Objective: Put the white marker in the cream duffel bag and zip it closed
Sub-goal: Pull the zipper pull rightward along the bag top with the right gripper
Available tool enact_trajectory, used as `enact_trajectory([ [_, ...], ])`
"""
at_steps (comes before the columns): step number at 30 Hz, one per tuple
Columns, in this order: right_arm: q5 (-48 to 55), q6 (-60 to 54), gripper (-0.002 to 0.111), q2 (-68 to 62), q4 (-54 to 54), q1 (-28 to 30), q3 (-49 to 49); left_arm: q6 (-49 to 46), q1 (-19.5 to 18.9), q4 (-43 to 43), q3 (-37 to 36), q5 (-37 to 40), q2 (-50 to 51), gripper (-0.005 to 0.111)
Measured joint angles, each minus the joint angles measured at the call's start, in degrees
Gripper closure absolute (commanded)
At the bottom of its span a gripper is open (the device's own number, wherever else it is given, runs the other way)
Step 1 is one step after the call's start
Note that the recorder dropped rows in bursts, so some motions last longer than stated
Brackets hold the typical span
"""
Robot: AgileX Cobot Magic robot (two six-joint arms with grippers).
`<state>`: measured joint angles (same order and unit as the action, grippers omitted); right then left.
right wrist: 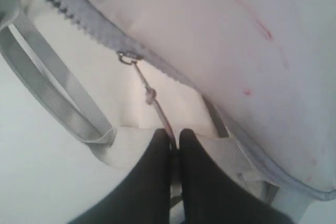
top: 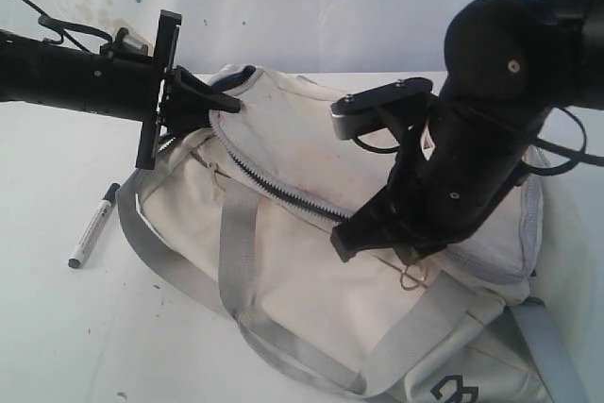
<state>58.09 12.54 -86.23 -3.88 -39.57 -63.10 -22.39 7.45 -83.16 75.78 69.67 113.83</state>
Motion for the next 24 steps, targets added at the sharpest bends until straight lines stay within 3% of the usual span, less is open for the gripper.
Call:
enact_trajectory([
  [8,-0.2,4.2,0.108,5.9,-4.0,0.6,6.7,0.0,0.0,0.0,0.0,0.0,0.0,0.107],
  [24,-0.7,5.3,0.108,16.7,-6.8,11.6,20.1,0.0,0.0,0.0,0.0,0.1,0.0,0.107],
])
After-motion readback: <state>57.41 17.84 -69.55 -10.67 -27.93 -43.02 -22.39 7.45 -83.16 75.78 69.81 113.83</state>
